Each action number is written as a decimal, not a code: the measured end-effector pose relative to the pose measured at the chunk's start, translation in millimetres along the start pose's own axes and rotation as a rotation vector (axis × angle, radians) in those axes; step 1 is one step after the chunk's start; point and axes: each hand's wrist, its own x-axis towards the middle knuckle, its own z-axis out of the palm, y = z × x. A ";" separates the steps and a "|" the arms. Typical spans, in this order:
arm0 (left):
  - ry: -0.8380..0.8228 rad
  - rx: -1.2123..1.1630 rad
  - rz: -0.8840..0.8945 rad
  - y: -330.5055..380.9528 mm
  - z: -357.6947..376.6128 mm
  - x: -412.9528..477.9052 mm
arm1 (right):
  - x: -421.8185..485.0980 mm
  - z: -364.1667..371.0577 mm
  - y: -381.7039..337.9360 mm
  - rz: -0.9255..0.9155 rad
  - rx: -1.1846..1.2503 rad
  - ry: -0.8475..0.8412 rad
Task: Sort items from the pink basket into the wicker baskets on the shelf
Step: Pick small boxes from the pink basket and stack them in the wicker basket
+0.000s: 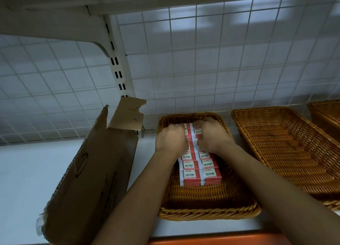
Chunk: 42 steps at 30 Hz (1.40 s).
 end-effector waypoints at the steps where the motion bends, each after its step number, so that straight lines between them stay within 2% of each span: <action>1: 0.002 0.003 0.003 0.2 -0.1 -0.4 | 0.0 -0.1 0.2 -0.001 0.000 0.003; 8: -0.001 0.018 0.015 0.5 -0.9 -2.6 | -1.0 -1.5 -0.3 -0.018 -0.002 0.009; 14: 0.032 0.012 -0.048 1.5 -2.4 -2.7 | -2.7 -1.9 -0.1 0.025 0.005 0.049; 42: 0.024 0.028 -0.006 2.0 -3.6 -4.1 | -4.6 -5.9 -3.0 0.045 0.003 0.065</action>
